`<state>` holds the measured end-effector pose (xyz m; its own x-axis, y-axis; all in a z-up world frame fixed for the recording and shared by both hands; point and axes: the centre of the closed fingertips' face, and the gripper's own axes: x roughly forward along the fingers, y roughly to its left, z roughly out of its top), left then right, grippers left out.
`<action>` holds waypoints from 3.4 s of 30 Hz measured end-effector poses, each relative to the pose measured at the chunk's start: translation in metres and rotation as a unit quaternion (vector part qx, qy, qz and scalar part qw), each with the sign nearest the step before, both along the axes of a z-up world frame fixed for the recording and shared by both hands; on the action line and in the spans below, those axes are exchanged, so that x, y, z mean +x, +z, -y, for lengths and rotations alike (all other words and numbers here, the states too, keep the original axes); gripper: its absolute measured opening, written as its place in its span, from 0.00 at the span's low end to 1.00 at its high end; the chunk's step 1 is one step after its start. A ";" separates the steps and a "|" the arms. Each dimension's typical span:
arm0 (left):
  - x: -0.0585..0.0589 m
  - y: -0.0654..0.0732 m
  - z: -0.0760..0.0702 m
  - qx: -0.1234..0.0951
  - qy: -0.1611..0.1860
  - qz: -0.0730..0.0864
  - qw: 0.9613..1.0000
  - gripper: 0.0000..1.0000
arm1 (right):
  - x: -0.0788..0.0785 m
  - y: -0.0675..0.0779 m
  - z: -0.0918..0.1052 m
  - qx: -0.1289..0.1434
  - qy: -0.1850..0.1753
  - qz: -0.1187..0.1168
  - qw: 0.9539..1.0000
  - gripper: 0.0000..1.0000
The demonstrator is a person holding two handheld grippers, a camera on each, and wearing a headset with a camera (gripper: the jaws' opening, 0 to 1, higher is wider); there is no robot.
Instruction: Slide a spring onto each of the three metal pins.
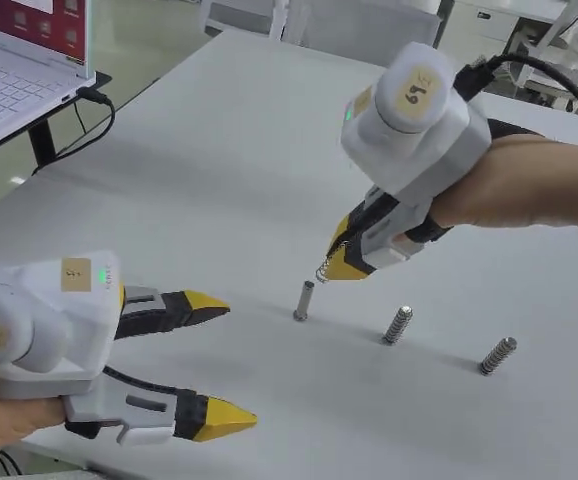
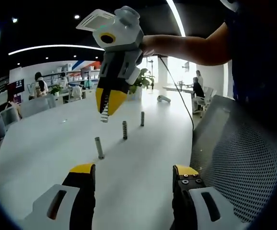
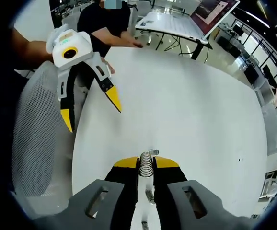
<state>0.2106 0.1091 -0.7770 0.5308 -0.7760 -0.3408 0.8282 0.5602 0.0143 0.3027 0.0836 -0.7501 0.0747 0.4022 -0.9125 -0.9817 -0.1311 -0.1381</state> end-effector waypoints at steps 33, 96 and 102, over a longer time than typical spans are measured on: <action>0.000 -0.002 -0.005 0.007 0.004 -0.009 1.000 0.65 | 0.014 -0.040 -0.007 -0.059 0.009 -0.019 0.998 0.08; -0.003 -0.004 -0.010 0.007 0.011 -0.014 1.000 0.62 | 0.009 -0.104 -0.009 -0.115 0.018 -0.039 0.993 0.18; -0.003 -0.002 -0.008 0.008 0.010 -0.014 1.000 0.62 | 0.011 -0.101 -0.003 -0.106 0.005 -0.043 0.993 0.22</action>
<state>0.2080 0.1169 -0.7795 0.5363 -0.7594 -0.3684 0.8169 0.5768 0.0001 0.3140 0.0865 -0.8514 -0.0099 0.2009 -0.9796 -0.9871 -0.1583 -0.0225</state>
